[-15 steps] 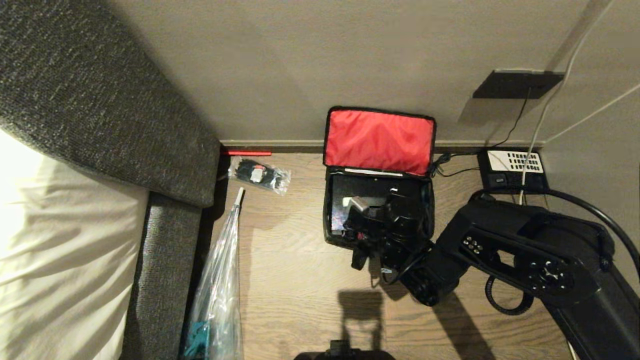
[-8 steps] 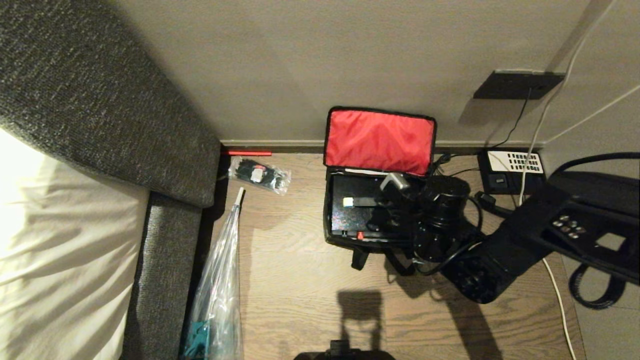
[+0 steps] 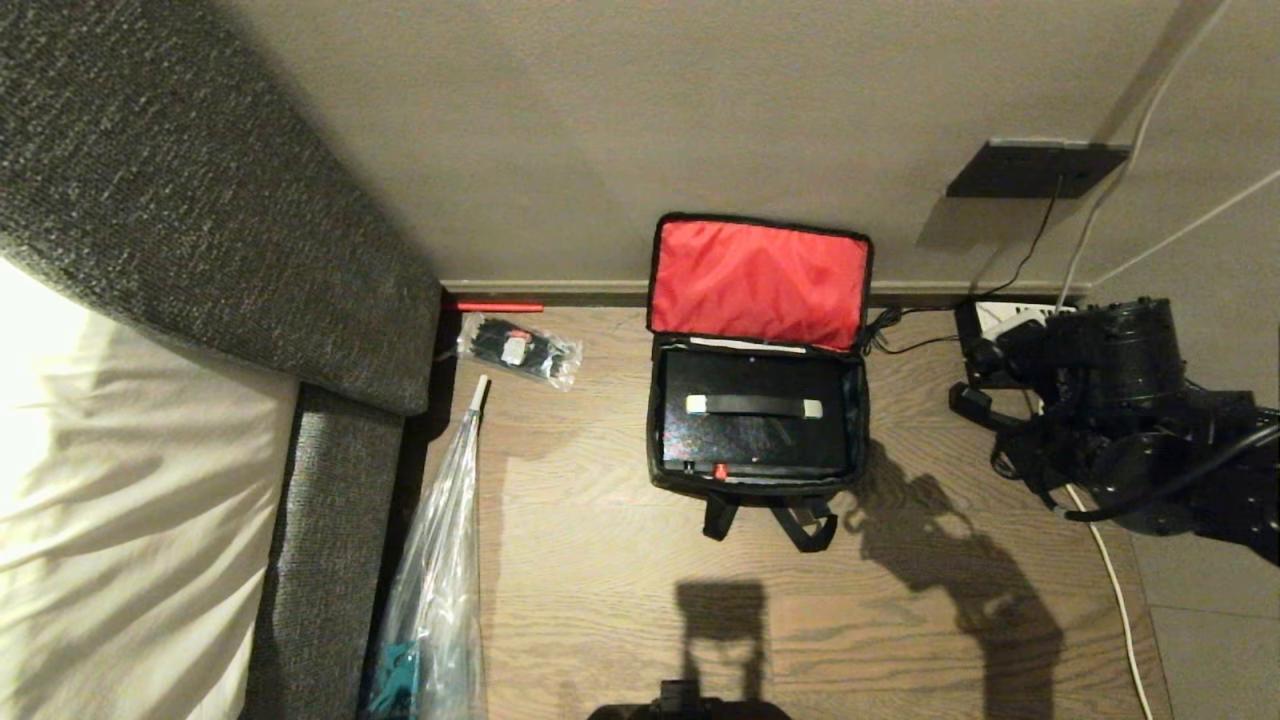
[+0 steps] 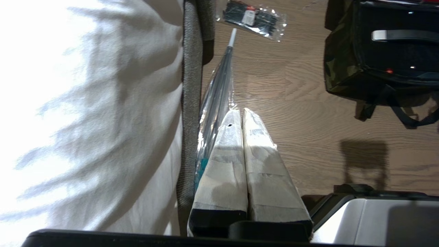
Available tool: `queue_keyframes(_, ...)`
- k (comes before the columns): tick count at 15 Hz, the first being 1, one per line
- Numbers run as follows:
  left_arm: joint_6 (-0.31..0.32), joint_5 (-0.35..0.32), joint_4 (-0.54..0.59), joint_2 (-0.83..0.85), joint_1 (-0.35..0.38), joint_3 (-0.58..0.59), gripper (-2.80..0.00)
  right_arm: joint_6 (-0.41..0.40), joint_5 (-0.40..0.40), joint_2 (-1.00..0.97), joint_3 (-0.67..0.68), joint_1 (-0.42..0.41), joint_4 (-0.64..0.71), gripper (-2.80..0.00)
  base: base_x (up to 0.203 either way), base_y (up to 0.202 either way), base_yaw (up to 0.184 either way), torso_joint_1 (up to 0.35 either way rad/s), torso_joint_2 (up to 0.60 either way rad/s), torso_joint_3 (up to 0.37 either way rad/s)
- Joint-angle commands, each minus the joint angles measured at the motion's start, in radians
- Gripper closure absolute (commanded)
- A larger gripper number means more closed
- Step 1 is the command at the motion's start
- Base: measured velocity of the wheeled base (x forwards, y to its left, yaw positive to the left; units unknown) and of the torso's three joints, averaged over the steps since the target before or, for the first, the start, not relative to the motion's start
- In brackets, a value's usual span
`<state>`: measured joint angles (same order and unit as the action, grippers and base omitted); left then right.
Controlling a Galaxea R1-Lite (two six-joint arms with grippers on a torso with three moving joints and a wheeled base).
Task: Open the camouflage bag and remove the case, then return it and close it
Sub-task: Grip the handle
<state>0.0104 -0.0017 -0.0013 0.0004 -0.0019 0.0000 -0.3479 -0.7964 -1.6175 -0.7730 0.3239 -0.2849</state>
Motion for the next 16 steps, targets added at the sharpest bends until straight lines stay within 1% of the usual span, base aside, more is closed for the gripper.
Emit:
queue_keyframes(1,0.0,0.0,0.0,0.0,0.0,0.0,0.0,0.288,0.119,0.155,0.004,-0.023,0.337,0.0,0.0,0.0,0.0,0.0,0.0,0.0)
queue_keyframes(2,0.0,0.0,0.0,0.0,0.0,0.0,0.0,0.3,0.136,0.17,-0.006,-0.026,0.355,0.0,0.0,0.0,0.0,0.0,0.0,0.0)
queue_keyframes(4,0.0,0.0,0.0,0.0,0.0,0.0,0.0,0.294,0.138,0.185,-0.008,-0.026,0.357,0.0,0.0,0.0,0.0,0.0,0.0,0.0)
queue_keyframes(16,0.003,-0.001,0.006,0.0,0.0,-0.002,0.0,0.294,0.132,0.174,-0.008,-0.026,0.351,0.0,0.0,0.0,0.0,0.0,0.0,0.0)
